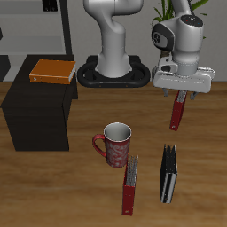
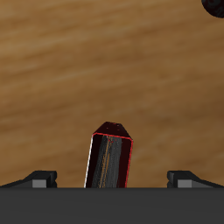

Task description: Place the orange book flat on top of the shelf and place the left red book flat on top of the shelf

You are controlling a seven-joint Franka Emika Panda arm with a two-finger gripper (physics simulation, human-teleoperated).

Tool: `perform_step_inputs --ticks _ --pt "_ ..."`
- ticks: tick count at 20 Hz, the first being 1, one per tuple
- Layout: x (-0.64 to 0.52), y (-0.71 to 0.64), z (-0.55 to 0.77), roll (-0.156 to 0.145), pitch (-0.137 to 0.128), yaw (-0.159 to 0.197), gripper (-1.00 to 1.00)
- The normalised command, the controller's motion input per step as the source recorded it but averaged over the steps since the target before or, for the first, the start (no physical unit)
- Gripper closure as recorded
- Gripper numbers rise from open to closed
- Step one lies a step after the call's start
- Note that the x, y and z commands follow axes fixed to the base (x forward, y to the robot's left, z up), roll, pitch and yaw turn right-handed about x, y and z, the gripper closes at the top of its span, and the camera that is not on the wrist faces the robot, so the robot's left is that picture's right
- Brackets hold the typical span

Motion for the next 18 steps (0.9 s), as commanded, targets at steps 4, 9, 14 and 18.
perform_step_inputs --ticks 4,9,14,18 --pt "-0.04 0.09 -0.33 0.035 0.05 0.02 1.0" --pt "0.04 -0.08 -0.2 -0.01 0.029 0.011 1.0" --pt "0.01 -0.09 -0.07 -0.001 0.007 0.017 1.0" --pt "-0.07 -0.23 0.27 -0.019 -0.041 0.05 1.0"
